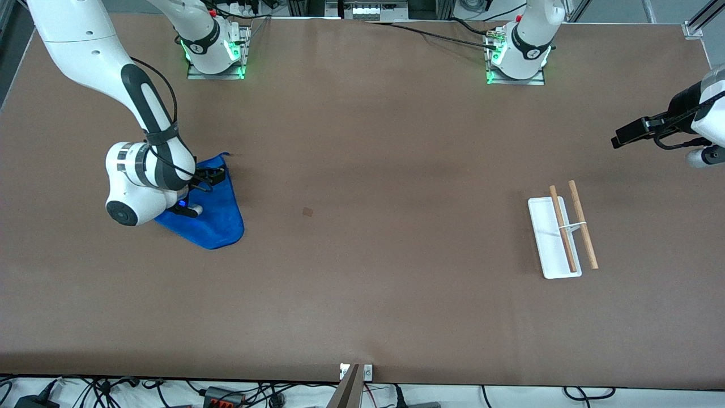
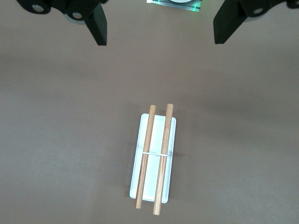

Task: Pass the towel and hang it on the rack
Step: 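Grasp the blue towel corner with the right gripper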

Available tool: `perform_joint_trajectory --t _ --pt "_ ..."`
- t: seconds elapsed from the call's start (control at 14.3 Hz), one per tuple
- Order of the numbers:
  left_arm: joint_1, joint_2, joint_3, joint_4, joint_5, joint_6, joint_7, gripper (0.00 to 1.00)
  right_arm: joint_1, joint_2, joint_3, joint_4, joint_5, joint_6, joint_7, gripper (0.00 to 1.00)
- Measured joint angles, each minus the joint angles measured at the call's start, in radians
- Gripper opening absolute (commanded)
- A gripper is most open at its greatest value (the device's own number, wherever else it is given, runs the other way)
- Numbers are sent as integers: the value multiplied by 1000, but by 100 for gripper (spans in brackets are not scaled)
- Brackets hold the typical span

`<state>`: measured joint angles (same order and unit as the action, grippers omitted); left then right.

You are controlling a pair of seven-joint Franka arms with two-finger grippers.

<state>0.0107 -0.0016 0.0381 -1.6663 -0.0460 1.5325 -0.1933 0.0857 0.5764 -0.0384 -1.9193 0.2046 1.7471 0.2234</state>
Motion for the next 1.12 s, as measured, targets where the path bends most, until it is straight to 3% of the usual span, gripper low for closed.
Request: perform_joint_trajectory --t 0.35,0.98,1.12 --pt "2 0 0 0 0 0 0 100 1 6 3 -68 10 59 0 94" --pt "7 0 0 0 0 0 0 100 1 5 3 -88 63 60 0 26" --pt "13 0 0 0 0 0 0 100 1 0 3 -89 89 60 0 17"
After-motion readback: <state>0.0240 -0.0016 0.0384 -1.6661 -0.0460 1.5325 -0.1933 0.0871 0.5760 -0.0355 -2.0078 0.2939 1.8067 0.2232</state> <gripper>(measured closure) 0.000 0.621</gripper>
